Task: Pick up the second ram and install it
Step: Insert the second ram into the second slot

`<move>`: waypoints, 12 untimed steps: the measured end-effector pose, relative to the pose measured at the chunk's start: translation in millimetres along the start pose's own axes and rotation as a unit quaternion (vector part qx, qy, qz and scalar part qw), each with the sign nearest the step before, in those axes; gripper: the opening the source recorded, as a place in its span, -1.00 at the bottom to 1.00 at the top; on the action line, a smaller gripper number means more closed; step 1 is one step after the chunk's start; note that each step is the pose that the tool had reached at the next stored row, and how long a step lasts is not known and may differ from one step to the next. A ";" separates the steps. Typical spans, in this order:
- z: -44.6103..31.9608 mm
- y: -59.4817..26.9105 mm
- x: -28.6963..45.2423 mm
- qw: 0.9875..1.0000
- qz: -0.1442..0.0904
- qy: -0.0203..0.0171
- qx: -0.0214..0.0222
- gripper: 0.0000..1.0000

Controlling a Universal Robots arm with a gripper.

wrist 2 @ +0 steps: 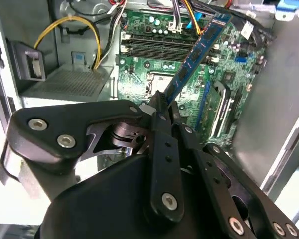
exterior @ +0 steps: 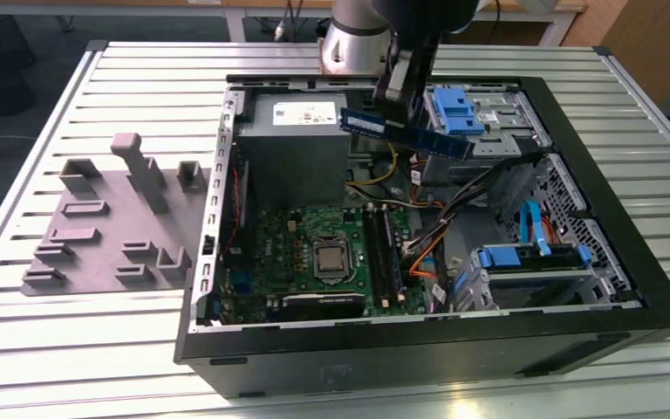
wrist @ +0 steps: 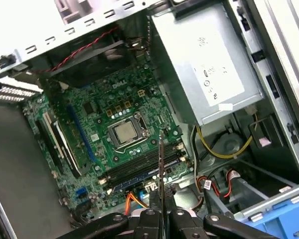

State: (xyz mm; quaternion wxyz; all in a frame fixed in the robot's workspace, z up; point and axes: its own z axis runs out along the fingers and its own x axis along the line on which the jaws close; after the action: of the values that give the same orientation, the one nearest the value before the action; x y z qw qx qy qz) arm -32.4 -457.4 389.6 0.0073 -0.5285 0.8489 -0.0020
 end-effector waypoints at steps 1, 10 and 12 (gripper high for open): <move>0.2 0.0 0.0 1.000 0.008 0.000 0.000 -0.72; 2.8 0.0 0.0 0.996 0.086 0.001 0.001 -0.72; 3.4 0.0 0.0 0.995 0.104 0.001 0.001 -0.72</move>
State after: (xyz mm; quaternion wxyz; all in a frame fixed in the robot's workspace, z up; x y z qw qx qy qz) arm -32.4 -457.5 386.1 0.0070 -0.4370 0.8994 -0.0028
